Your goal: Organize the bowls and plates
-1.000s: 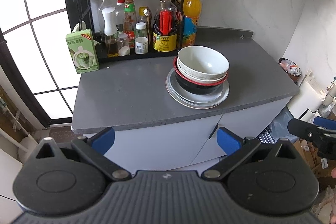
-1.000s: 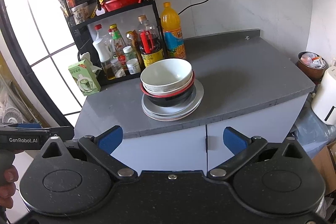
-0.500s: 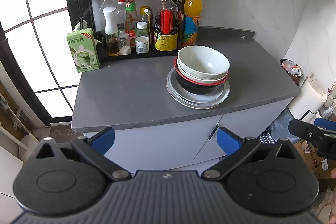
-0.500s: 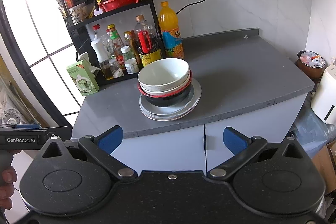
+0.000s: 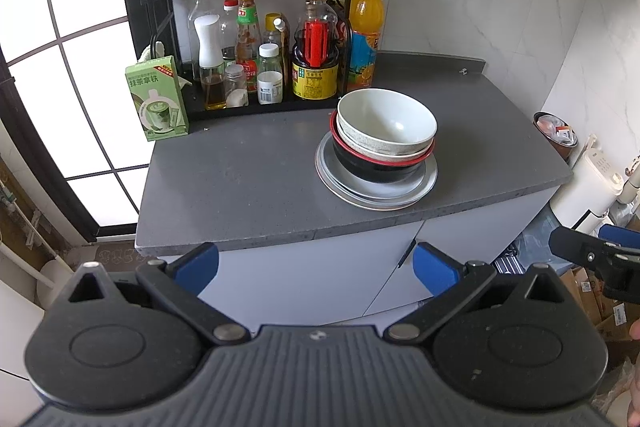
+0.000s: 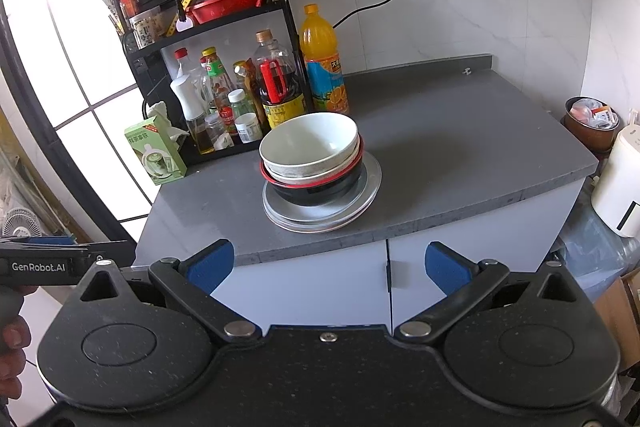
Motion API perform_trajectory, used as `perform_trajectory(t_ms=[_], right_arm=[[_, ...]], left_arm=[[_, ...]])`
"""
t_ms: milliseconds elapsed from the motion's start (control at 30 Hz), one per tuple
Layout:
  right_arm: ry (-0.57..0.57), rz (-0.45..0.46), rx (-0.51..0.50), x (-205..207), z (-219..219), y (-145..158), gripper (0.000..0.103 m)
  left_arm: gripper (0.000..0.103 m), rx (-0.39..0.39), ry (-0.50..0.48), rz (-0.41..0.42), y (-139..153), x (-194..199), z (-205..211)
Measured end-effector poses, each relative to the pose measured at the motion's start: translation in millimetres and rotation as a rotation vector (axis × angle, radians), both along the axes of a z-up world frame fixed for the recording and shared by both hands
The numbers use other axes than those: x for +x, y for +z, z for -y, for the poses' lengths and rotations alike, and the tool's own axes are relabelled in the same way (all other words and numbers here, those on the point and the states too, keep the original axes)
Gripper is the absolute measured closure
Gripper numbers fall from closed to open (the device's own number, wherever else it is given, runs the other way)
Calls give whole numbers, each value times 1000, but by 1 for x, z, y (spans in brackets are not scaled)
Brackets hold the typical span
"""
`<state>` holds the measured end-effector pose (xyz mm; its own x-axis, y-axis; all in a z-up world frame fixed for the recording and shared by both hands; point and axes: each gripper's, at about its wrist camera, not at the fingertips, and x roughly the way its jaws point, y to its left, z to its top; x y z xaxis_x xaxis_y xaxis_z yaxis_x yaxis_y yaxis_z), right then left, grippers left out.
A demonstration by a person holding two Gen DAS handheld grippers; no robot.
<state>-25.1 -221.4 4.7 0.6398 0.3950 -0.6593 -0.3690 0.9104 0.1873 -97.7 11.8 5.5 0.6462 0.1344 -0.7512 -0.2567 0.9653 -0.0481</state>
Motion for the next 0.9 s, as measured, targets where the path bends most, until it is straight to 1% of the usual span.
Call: perform_trajectory(t_ms=[400,900], right_arm=[[1,4,1,-1,-2,0,0],[-3,9,-4,-2,-5,2,0]], left_arm=[[1,1,-17,-1,1,3,1],[1,1,-17,-6,0,2,0]])
